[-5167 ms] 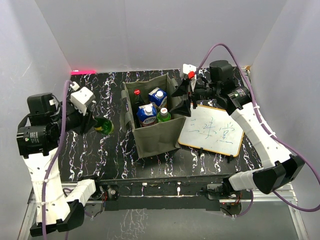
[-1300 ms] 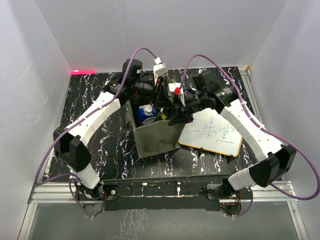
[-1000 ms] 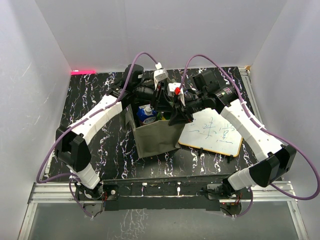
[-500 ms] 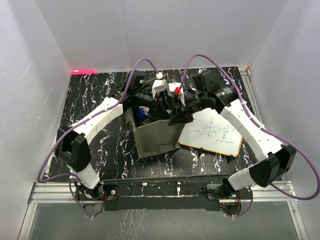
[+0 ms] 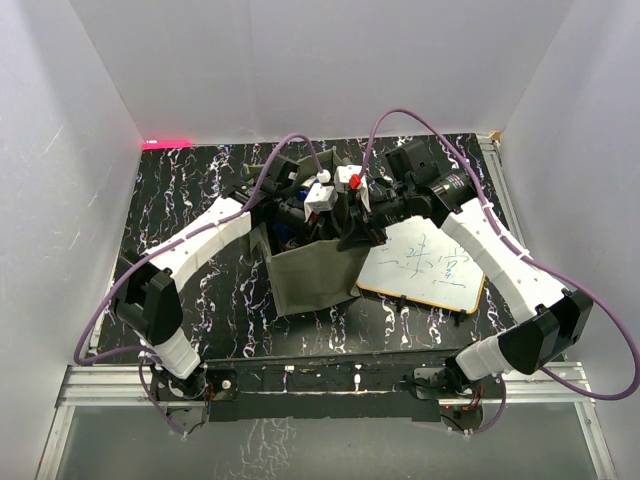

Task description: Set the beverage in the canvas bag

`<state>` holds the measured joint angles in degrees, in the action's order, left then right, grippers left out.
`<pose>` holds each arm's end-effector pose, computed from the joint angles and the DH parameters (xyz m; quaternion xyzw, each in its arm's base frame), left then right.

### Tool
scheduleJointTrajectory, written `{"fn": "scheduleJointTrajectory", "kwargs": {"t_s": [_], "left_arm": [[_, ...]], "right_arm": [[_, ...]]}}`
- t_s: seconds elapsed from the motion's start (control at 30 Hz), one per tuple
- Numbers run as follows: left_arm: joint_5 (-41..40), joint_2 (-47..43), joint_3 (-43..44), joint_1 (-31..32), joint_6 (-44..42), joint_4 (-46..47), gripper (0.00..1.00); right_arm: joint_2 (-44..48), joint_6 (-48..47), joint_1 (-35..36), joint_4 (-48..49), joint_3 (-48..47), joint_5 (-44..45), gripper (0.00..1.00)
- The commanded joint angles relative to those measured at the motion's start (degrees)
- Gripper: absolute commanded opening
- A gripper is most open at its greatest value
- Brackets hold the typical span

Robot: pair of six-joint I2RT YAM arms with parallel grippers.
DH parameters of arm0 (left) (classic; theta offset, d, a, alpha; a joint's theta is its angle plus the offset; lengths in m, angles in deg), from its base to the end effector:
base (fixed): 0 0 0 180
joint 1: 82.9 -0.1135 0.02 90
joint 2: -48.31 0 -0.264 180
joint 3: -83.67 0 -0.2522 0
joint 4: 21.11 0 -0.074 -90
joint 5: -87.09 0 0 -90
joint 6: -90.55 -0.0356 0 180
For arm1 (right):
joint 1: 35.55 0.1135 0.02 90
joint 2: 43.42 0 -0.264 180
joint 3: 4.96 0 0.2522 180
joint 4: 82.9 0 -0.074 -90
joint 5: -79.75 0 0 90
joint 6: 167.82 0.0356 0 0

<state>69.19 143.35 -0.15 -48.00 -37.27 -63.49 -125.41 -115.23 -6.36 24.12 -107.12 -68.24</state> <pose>0.2752 -0.2333 0.3255 0.6322 0.4490 -0.5273 0.3473 0.2263 0.1610 0.3879 -0.5843 0.6080 0.4383 0.3111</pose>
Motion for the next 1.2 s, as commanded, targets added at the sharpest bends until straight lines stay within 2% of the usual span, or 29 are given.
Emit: {"fn": "scheduleJointTrajectory", "kwargs": {"t_s": [0.0,0.47,0.6,0.87,1.17], "left_arm": [[6.04,-2.77,1.28,1.20,-5.42,-3.77,0.00],[3.44,-1.26,-0.72,2.58,-14.60,-8.06,0.00],[3.17,-0.70,-1.62,2.89,-14.74,-8.09,0.00],[3.11,0.76,-2.10,3.54,-15.99,-9.29,0.04],[-0.15,2.35,-2.56,4.72,-22.08,-12.92,0.07]], "right_arm": [[2.85,0.85,0.25,1.33,-3.28,-2.85,0.08],[3.68,-0.43,0.17,0.95,-1.29,-3.03,0.08],[4.15,-0.89,0.16,0.81,-0.37,-2.98,0.08],[5.14,-1.25,0.13,1.62,2.26,-2.07,0.08],[5.62,-1.27,0.25,2.18,3.44,-1.26,0.08]]}}
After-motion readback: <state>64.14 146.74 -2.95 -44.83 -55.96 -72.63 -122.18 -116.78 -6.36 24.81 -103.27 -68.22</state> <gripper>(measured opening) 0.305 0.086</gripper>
